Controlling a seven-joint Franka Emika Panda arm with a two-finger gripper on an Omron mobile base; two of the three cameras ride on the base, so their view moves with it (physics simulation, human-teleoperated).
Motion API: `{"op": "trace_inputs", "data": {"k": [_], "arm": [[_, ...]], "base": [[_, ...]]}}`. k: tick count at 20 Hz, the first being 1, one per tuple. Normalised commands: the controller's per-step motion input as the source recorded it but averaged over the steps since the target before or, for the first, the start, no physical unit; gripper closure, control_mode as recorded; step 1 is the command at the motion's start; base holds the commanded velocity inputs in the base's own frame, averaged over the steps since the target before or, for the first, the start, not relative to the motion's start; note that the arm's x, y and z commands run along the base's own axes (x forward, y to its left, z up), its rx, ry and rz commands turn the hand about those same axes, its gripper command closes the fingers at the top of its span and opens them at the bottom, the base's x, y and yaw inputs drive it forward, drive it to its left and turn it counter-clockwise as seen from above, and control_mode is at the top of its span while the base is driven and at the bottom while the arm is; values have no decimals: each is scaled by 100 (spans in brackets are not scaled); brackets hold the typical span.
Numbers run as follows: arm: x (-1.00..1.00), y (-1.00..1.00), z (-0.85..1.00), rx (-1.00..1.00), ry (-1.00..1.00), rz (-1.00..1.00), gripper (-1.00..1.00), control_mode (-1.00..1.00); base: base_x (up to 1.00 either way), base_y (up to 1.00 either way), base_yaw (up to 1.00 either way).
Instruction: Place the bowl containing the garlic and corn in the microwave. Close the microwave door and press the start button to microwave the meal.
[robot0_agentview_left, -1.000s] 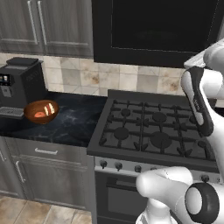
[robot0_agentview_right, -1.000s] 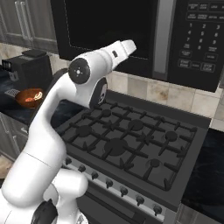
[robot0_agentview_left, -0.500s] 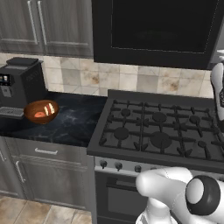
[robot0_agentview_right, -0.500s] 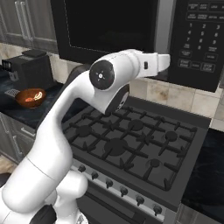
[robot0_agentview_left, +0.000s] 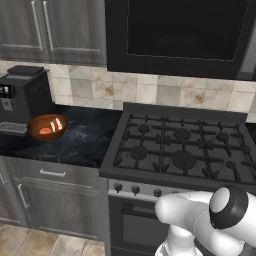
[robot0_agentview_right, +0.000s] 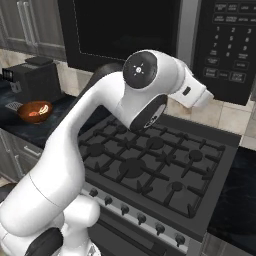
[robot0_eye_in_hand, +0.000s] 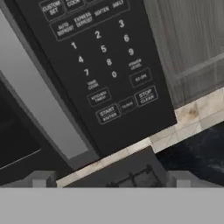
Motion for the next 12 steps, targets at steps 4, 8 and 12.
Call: {"op": "trace_inputs", "data": {"k": [4,8,12], "arm": [[-2,-4,-21,25,-6,0,100,-100],[0,0,-23,19,-7,0,100,-100],[17,0,-9,21,-12,0,100,-100]], "base": [[0,0,0],[0,0,0],[0,0,0]]}}
